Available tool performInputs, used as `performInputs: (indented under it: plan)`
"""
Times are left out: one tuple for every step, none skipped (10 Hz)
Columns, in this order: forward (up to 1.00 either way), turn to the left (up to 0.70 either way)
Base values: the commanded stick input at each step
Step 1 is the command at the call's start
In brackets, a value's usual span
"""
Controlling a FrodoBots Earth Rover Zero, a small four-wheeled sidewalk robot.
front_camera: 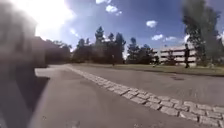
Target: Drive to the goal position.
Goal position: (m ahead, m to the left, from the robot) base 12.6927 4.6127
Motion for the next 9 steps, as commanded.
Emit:
performInputs:
  plan:
    - [0.78, 0.00]
    - [0.85, 0.00]
    - [0.85, 0.00]
    - [0.85, 0.00]
    - [0.85, 0.00]
    - [0.85, 0.00]
    - [0.85, 0.00]
    - [0.85, 0.00]
    - [0.85, 0.00]
